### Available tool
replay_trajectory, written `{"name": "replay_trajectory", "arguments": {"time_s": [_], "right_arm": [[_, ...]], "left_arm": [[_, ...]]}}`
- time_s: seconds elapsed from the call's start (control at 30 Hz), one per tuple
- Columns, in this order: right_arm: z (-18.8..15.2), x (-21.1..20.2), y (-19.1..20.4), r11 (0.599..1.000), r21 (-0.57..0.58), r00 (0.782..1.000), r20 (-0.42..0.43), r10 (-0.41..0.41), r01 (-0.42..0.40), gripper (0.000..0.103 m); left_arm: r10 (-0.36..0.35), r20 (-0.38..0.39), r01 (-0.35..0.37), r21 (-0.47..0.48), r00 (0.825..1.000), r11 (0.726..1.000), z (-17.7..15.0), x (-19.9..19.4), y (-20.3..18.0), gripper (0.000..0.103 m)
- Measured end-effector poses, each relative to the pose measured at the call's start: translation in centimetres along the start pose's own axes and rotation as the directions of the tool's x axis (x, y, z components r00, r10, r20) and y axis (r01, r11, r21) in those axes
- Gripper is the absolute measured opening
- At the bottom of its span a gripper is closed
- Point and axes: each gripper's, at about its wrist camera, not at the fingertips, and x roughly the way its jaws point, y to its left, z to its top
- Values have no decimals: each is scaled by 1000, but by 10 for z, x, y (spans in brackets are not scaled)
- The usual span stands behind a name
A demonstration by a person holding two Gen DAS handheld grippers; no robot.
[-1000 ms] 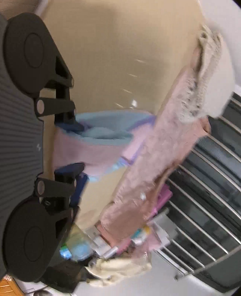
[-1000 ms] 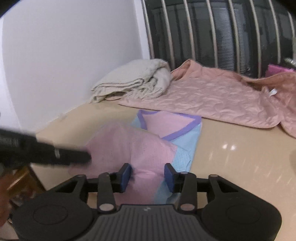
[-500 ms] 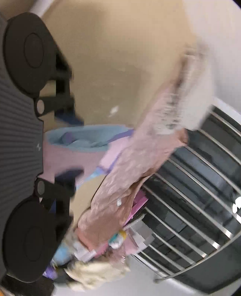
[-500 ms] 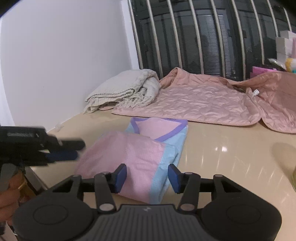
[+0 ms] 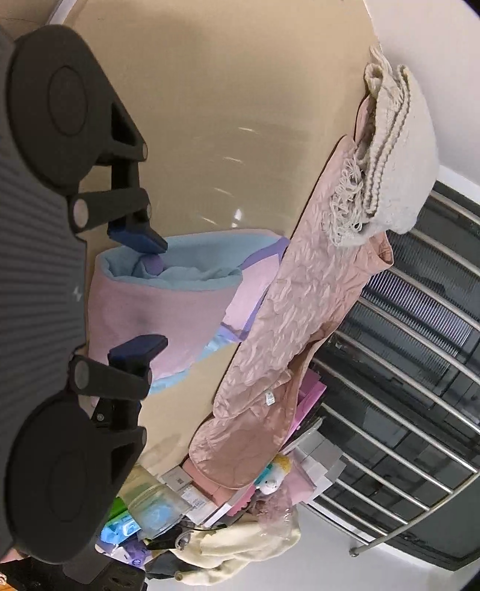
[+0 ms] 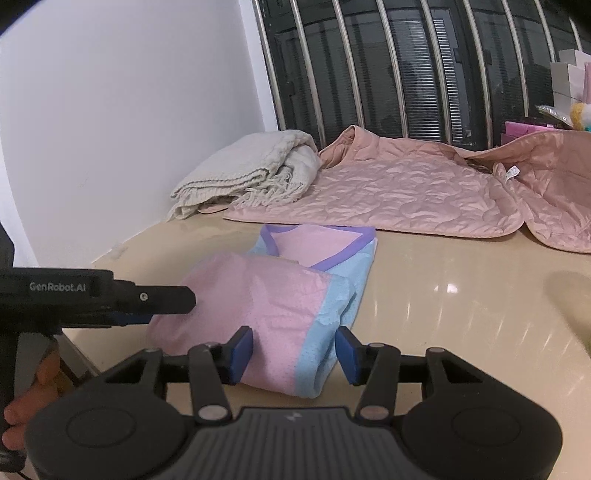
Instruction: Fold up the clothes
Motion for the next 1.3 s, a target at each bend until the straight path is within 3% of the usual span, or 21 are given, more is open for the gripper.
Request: {"name": "replay_trajectory", "arguments": {"time_s": [0.07,0.1,0.2,0.23,0.3,0.37,0.43,0.57,0.6,0.67,0.77,0.87,1.0,1.03,1.1,1.17,1.3], "right_arm": [[-1,1,-1,1000,9,1000,-2,2,-2,48],[-1,1,-1,1000,13,1000,-1,4,-4,48],[-1,3,-2,1000,21,1000,-11,16,-16,46],[-1,4,-3,999,27,1000,-20,23,-23,42],[1,3,-6,998,55,999,-20,33,-32,16],[4,2,-9,995,86,999,-19,43,-41,11],[6,5,-11,993,108,997,-59,58,-52,11],[9,8,-3,998,56,997,-73,22,-18,22],[10,11,-1,999,47,997,-70,16,-13,29],[13,18,3,1000,29,998,-65,3,-2,30],[18,28,9,1000,3,998,-57,-15,15,28],[22,38,15,999,-24,998,-48,-34,32,13],[28,52,24,997,-59,998,-36,-58,56,13],[30,54,25,996,-61,998,-34,-61,59,14],[33,49,23,999,-39,999,-37,-37,35,14],[35,52,20,999,-45,998,-52,-28,25,15],[44,52,13,999,-49,996,-85,-12,8,16]], "left_arm": [[0,-21,0,-10,1000,1000,1,3,1,21],[-12,-30,11,-32,999,999,2,2,3,9],[-58,-67,49,-122,996,991,4,2,13,7],[-78,-85,62,-183,993,981,4,4,20,7],[-120,-117,81,-299,986,951,4,7,34,7],[-141,-131,84,-367,981,926,2,9,46,7],[-131,-115,81,-361,985,929,1,8,49,10],[-65,-38,56,-195,997,979,15,-6,29,35],[-48,-15,45,-154,999,987,20,-10,23,35],[-51,-2,50,-121,999,991,33,-8,13,34],[-103,-51,96,-115,993,989,49,16,1,33],[-64,-129,44,-153,990,987,45,49,7,15],[-90,-112,60,-242,990,968,37,54,29,8],[-108,-104,77,-271,989,960,36,53,35,9],[-145,-95,110,-303,985,947,38,50,41,21],[-123,-91,92,-289,988,953,43,50,42,32],[-80,-125,45,-261,989,964,50,58,36,32]]}}
